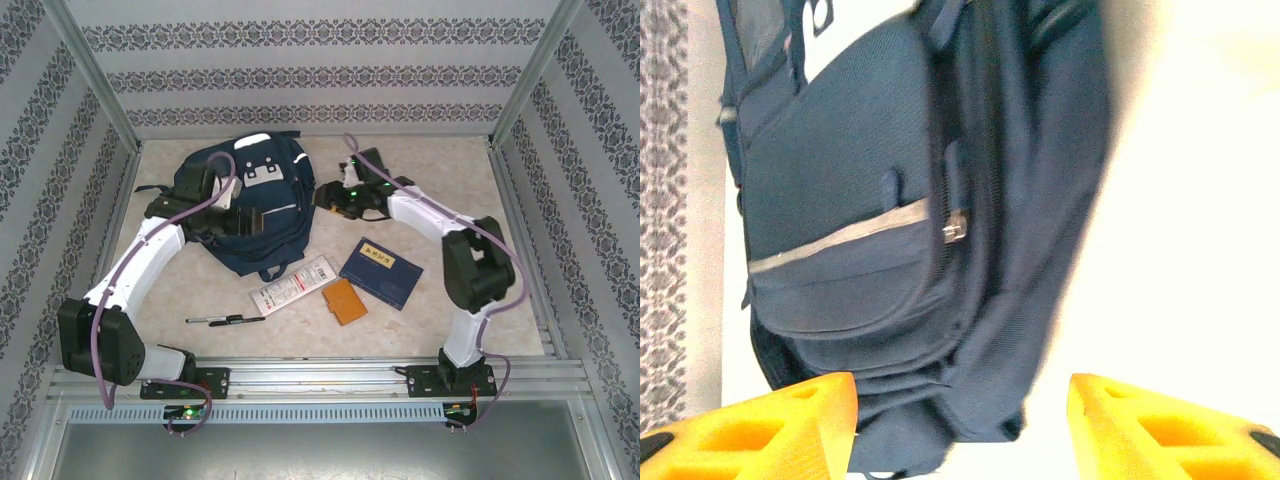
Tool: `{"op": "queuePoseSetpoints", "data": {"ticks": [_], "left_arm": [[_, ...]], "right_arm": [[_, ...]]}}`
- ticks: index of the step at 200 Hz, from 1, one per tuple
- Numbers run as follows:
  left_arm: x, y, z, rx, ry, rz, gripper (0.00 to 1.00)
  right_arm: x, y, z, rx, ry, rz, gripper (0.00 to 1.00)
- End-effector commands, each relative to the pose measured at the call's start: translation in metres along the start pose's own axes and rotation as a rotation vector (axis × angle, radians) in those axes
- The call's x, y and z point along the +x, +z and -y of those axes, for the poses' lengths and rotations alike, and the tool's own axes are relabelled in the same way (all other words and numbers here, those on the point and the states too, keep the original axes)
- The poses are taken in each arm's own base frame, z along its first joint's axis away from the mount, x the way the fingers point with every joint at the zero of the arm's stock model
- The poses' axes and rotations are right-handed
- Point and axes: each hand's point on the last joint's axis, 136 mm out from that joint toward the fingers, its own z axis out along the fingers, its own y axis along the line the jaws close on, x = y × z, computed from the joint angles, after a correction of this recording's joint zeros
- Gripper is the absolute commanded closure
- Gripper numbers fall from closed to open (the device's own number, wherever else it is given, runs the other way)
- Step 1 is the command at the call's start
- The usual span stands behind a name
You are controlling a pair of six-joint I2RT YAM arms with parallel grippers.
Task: Pack the student bag
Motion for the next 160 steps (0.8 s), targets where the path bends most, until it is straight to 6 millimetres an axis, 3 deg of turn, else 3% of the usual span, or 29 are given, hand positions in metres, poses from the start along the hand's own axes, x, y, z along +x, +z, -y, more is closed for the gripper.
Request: {"op": "queuePoseSetpoints", "data": {"ticks": [1,24,44,71,109,129,143,160], "left_arm": [[0.001,0.014,-0.003,-0.043,0.14,-0.084,0.24],[-0.019,0.047,-0.008,-0.127,0.229,-0.092,0.17],[-0.03,0.08,-0.003,-0.147,0.184,-0.141,0.0],[-0.038,0.121,0.017,-0.218,0.19,-0.157,0.0],[-0.043,0.161,0.001,-0.44,0.173,-0.157,0.01],[-0.036,0.182,-0.01,-0.496,0.194,-0.226,0.07],[-0.031,0.193,-0.013,-0.51,0.203,-0.283,0.17],[-0.03,0.197,-0.008,-0.5,0.237,-0.329,0.55]], "right_arm": [[0.001,-0.027,0.022,0.083,-0.087,0.053,0.42],[0.009,-0.045,0.038,0.154,-0.127,0.085,0.41],[0.016,-0.056,0.044,0.178,-0.135,0.112,0.4],[0.03,-0.064,0.058,0.213,-0.121,0.132,0.39],[0.042,-0.073,0.068,0.233,-0.122,0.153,0.39],[0.046,-0.078,0.068,0.227,-0.138,0.153,0.39],[0.047,-0.081,0.069,0.229,-0.14,0.155,0.39],[0.047,-0.085,0.068,0.223,-0.145,0.155,0.39]]}}
